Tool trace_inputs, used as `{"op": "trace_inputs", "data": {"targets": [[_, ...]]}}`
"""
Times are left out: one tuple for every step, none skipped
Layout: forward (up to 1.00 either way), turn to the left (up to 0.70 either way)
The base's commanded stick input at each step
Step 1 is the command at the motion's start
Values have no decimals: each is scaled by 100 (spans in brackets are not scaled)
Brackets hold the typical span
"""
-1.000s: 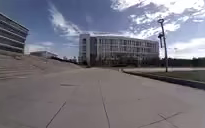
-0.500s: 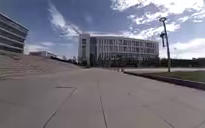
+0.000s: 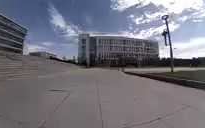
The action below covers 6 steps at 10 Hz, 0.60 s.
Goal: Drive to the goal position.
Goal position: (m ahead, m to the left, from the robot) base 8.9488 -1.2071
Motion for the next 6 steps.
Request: {"op": "trace_inputs", "data": {"targets": [[70, 0], [70, 0], [70, 0], [70, 0], [70, 0], [70, 0]]}}
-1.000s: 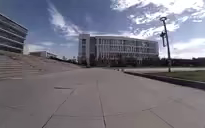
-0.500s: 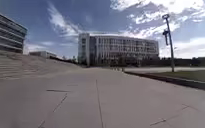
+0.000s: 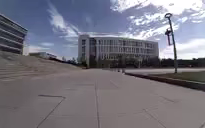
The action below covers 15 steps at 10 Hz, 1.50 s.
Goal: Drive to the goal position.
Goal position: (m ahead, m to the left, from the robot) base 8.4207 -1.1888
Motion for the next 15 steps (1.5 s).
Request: {"op": "trace_inputs", "data": {"targets": [[70, 0], [70, 0], [70, 0], [70, 0], [70, 0], [70, 0], [70, 0], [70, 0], [70, 0], [70, 0], [70, 0], [70, 0], [70, 0], [70, 0], [70, 0]]}}
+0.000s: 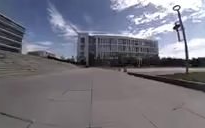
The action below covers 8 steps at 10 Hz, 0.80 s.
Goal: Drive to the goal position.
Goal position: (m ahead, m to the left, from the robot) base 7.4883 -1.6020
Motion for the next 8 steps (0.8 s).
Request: {"op": "trace_inputs", "data": {"targets": [[70, 0], [70, 0], [70, 0], [70, 0], [70, 0], [70, 0], [70, 0], [70, 0]]}}
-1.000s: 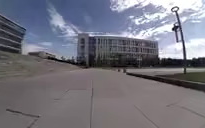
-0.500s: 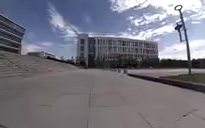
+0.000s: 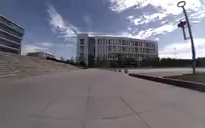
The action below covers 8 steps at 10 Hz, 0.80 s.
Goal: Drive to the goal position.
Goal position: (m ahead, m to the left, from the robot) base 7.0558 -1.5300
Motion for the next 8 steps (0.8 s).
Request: {"op": "trace_inputs", "data": {"targets": [[70, 0], [70, 0], [70, 0], [70, 0], [70, 0], [70, 0], [70, 0], [70, 0]]}}
